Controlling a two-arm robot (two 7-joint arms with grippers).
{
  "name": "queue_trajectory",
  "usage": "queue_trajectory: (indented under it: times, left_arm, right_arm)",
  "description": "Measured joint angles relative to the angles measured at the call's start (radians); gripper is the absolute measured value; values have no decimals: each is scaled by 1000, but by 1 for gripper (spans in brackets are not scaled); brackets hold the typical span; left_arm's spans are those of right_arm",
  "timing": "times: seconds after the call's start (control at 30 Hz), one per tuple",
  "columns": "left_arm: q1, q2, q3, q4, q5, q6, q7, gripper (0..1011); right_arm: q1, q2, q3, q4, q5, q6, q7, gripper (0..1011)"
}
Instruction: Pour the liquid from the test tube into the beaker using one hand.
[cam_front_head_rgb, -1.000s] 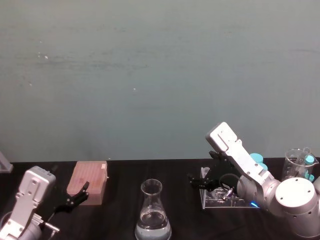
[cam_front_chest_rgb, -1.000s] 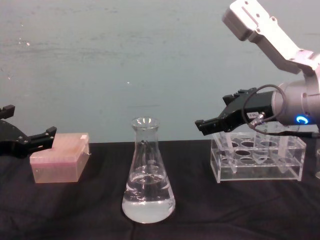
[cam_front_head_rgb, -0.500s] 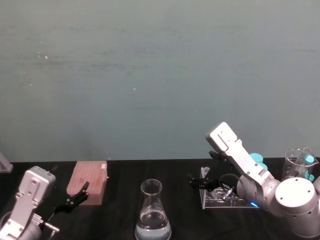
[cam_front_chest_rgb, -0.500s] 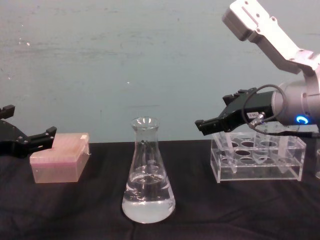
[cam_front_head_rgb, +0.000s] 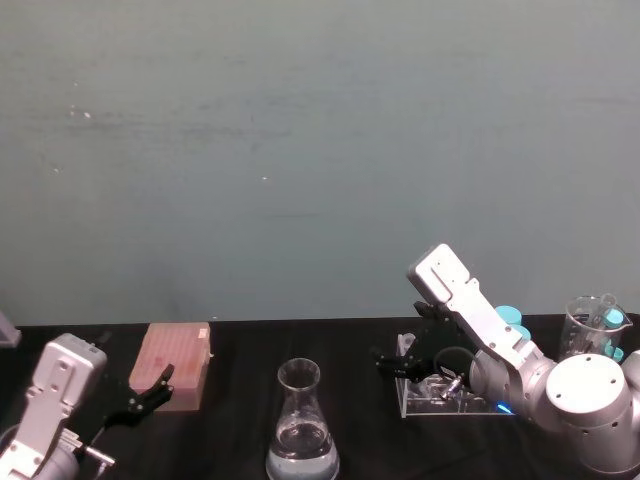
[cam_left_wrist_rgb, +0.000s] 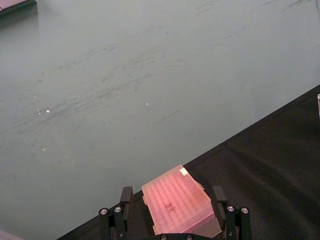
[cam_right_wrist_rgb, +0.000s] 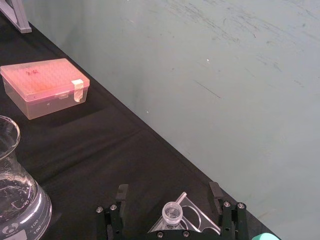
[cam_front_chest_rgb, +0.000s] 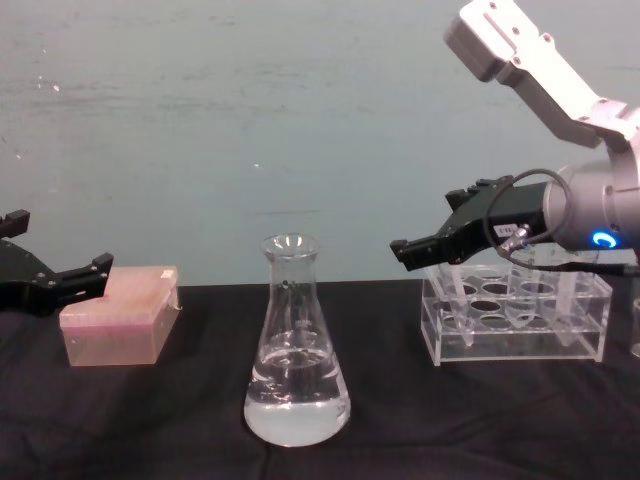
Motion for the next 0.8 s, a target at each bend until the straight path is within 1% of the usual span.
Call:
queue_trajectory:
  times: [0.8]
  left_arm:
    - [0, 0, 0, 0, 0, 0, 0, 1000]
  right_arm:
    - [0, 0, 0, 0, 0, 0, 0, 1000]
